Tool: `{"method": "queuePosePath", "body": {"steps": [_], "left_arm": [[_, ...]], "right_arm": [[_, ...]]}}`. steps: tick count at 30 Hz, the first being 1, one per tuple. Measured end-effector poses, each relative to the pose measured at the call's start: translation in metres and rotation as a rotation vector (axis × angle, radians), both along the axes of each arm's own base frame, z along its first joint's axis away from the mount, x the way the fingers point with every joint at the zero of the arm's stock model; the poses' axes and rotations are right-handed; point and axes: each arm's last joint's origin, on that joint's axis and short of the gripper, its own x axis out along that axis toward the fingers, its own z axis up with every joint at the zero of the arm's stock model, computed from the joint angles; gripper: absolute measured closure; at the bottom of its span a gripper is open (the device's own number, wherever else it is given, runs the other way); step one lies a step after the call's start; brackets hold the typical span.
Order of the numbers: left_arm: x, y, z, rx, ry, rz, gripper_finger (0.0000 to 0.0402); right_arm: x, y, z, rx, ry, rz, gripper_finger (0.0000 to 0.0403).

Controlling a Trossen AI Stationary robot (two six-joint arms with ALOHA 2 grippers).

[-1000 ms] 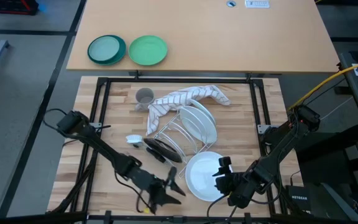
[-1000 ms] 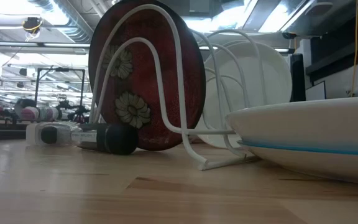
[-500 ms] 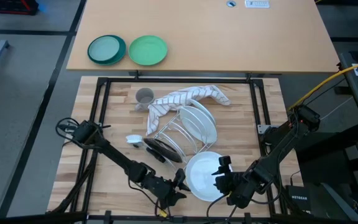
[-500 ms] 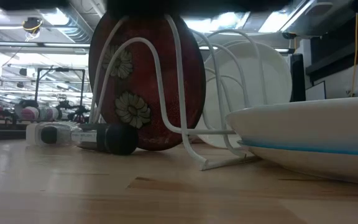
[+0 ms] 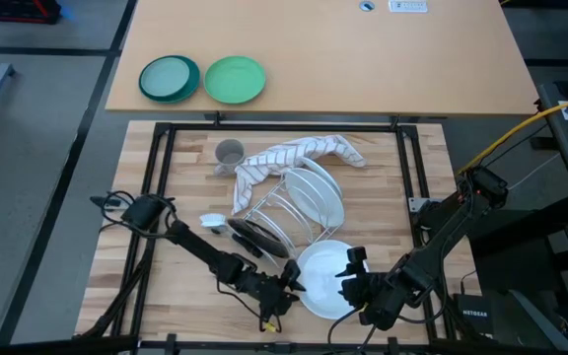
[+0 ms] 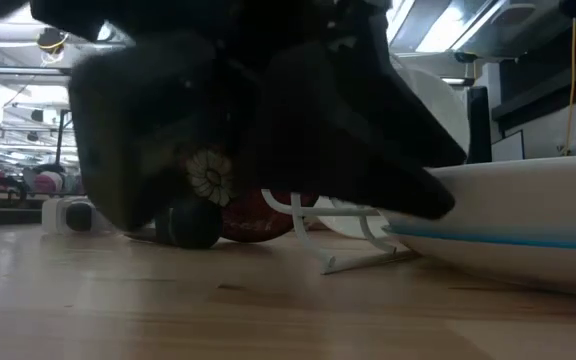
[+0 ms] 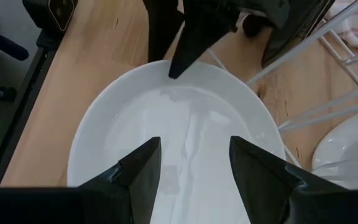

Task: Sort dishes
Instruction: Put the white plate in the dish rack

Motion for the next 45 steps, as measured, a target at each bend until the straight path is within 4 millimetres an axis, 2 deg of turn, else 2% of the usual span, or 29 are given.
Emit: {"method": "queuePosePath", "body": {"steps": [13,26,33,41,45], "left_arm": [[0.009,0.022,-0.009,0.025,0.051,0.046,0.0254],[0.005,0.012,-0.005,0.054,0.025,0.009,0.0391],[0.005,0.005,0.002,0.025,-0.017,0.003,0.0396],[0.012,0.0,0.019,-0.09,-0.054,0.048,0.0399],[0.017,-0.002,0.028,-0.175,-0.077,0.085,0.04]], "right_arm": [[0.0,0.0,0.0,-0.007,-0.002,0.003,0.0207],[0.0,0.0,0.0,-0.008,-0.003,0.003,0.0207],[0.0,0.0,0.0,-0.013,-0.006,0.001,0.0207],[0.0,-0.001,0.001,-0.032,-0.029,-0.014,0.0207],[0.002,0.0,0.014,-0.052,-0.033,0.014,0.0207]]}}
